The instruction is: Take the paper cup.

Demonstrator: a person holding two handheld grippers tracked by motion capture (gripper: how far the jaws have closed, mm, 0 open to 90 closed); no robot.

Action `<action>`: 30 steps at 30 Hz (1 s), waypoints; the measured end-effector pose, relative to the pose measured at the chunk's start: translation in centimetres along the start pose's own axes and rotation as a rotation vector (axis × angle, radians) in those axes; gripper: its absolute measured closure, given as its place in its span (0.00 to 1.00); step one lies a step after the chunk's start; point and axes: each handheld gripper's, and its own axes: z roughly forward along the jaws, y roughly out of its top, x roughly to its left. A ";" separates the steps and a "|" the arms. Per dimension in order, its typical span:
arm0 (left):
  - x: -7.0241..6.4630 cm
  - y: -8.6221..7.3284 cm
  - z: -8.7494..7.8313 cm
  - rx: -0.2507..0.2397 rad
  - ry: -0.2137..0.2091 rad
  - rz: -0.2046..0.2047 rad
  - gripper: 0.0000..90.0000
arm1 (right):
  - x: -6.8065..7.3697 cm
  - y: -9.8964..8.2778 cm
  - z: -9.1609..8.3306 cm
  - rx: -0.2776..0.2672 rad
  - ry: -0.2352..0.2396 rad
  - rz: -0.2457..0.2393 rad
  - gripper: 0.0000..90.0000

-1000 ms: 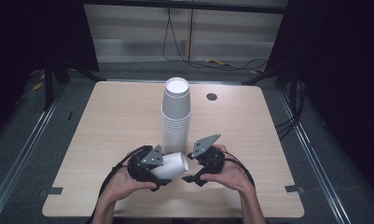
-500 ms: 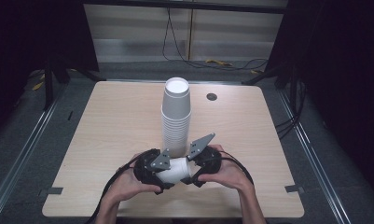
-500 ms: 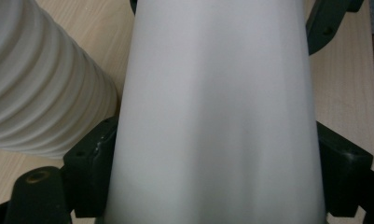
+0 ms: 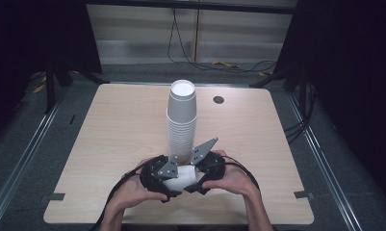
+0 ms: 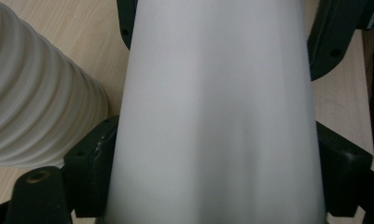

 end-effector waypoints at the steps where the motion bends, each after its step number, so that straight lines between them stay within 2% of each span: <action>1: 0.0 0.0 0.0 -0.003 0.003 0.001 0.18 | 0.0 0.0 -0.1 0.002 0.003 0.002 0.23; 7: -0.2 0.1 0.0 -0.003 0.006 0.000 0.19 | 0.2 0.1 0.0 -0.019 -0.005 -0.013 0.22; 8: -0.2 0.2 -0.1 0.005 0.016 0.014 0.19 | 0.2 0.1 0.0 -0.019 -0.003 -0.010 0.22; 9: -0.3 0.3 -0.2 -0.009 0.015 0.000 0.19 | 0.2 0.1 0.0 -0.021 -0.001 -0.010 0.22; 11: -0.2 0.3 -0.2 -0.006 0.015 0.005 0.19 | 0.1 0.1 0.0 -0.033 0.010 -0.014 0.22; 18: -0.3 0.2 -0.1 0.009 0.006 -0.003 0.19 | 0.2 0.3 0.3 -0.014 0.012 -0.010 0.22; 23: -0.4 0.1 -0.1 0.009 0.001 0.016 0.19 | 0.2 0.4 0.4 -0.001 0.033 0.001 0.23; 28: -0.5 -0.2 -0.2 -0.017 -0.006 0.023 0.17 | 0.0 0.3 0.2 -0.019 0.057 -0.012 0.26; 30: -0.4 -0.3 -0.3 -0.022 -0.018 0.039 0.16 | 0.2 0.3 0.2 -0.016 0.057 -0.005 0.26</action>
